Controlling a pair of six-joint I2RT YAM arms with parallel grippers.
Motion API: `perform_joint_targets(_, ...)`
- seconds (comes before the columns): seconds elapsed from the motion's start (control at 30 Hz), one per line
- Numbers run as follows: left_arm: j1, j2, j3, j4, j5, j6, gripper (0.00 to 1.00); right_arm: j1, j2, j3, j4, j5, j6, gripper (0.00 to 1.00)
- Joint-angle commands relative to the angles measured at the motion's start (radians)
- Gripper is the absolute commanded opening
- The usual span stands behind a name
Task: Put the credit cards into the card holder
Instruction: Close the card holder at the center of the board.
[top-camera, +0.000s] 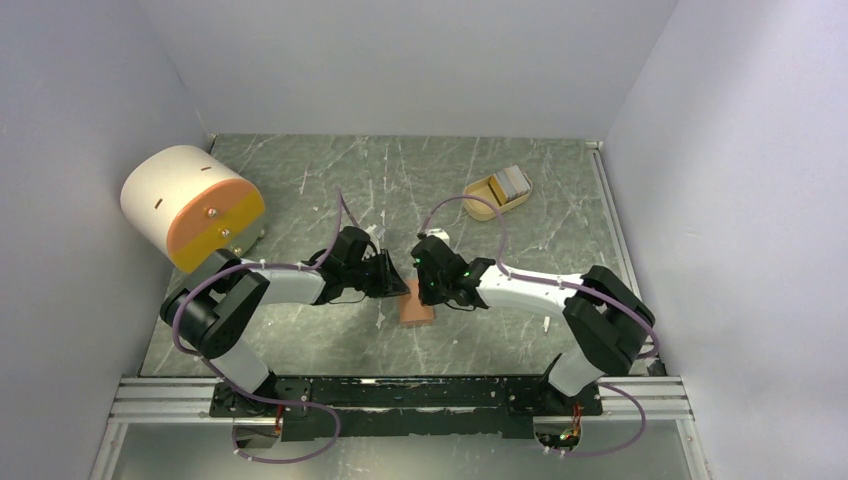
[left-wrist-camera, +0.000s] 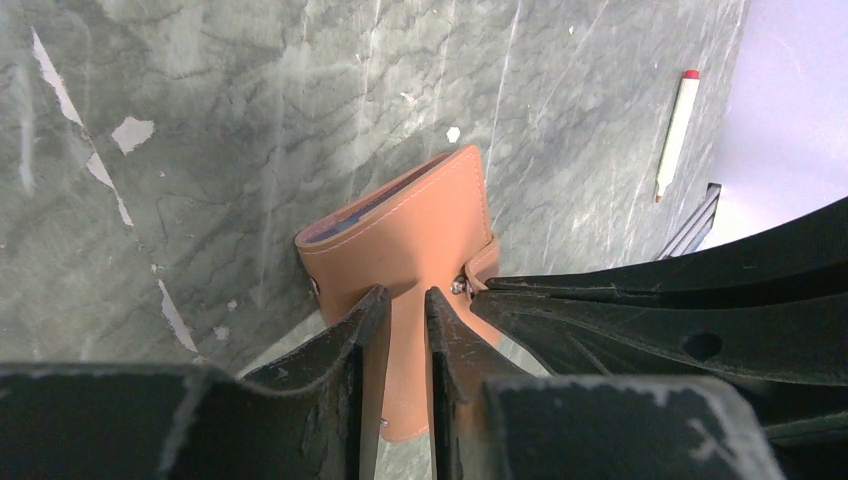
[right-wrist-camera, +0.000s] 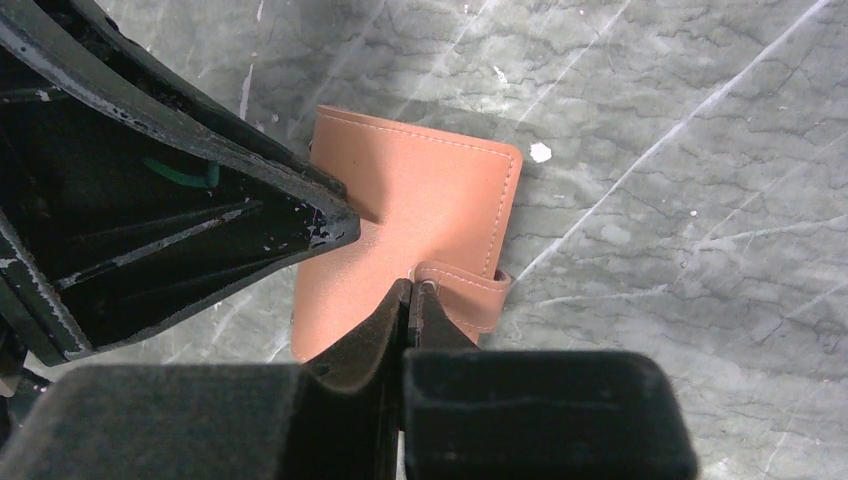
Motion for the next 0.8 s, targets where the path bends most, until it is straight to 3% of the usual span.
perform_joint_targets(0.0, 0.003, 0.018, -0.021, -0.005, -0.006, 0.008, 0.26, 0.012, 0.03, 0.017, -0.01, 0.012, -0.012, 0.0)
perform_joint_targets(0.77, 0.003, 0.027, -0.025, -0.001, -0.006, 0.007, 0.25, 0.046, 0.09, 0.074, -0.115, 0.039, -0.024, 0.0)
